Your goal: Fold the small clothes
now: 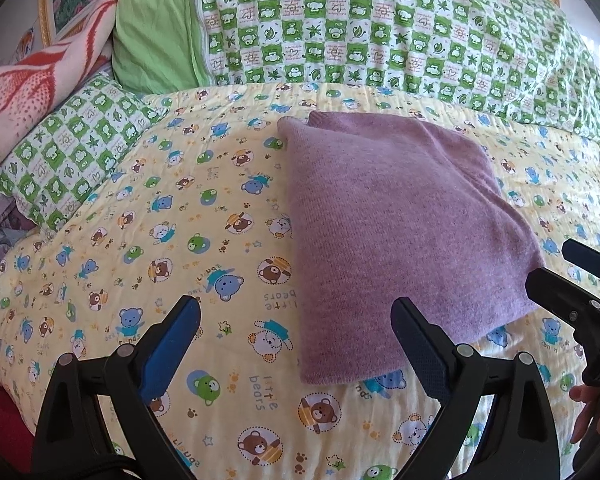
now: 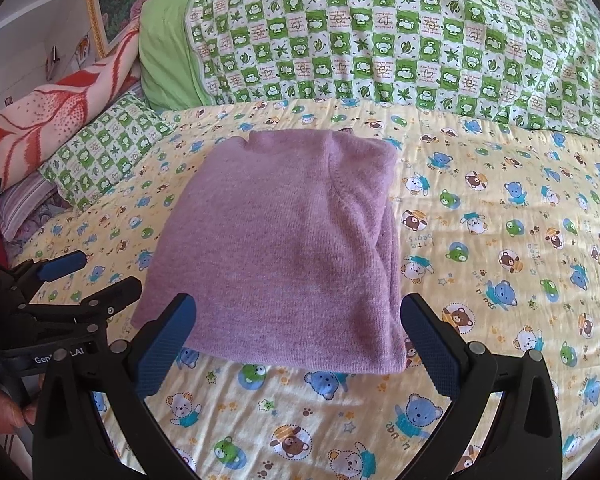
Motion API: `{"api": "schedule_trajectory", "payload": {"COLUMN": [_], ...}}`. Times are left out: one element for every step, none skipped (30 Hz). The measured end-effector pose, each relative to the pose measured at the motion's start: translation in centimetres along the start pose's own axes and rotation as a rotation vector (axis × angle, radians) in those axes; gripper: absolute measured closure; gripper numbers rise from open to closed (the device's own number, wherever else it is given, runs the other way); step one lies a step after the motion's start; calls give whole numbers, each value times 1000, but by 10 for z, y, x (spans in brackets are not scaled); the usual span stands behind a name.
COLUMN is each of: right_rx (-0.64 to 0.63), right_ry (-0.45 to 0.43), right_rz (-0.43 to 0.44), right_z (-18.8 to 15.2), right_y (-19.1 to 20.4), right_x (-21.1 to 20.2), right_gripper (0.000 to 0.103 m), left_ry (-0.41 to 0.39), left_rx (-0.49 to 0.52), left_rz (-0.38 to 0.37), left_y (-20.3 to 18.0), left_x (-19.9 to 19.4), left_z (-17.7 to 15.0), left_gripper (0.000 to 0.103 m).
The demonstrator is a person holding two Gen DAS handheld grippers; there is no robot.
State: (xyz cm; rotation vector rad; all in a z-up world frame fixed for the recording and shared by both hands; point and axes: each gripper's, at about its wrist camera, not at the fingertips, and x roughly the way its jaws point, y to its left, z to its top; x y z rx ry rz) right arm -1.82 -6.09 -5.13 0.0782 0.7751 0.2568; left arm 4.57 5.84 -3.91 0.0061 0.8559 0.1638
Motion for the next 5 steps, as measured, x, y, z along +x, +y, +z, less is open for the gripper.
{"api": "schedule_trajectory", "payload": {"right_rx": [4, 7, 10, 10, 12], "right_ry": [1, 1, 1, 1, 3], "right_rz": [1, 1, 1, 3, 3], "right_z": [1, 1, 1, 2, 2], "right_y": [-1, -2, -2, -3, -4], "right_x": [1, 2, 3, 3, 4], "right_gripper": [1, 1, 1, 1, 1], "left_ry": [2, 5, 8, 8, 8], "left_rx": [-1, -3, -5, -7, -12], "left_rz": [0, -2, -2, -3, -8], "left_y": [0, 1, 1, 1, 3], "left_x": [1, 2, 2, 2, 3], "left_z": [1, 1, 2, 2, 3], "left_gripper": [6, 6, 6, 6, 6]}}
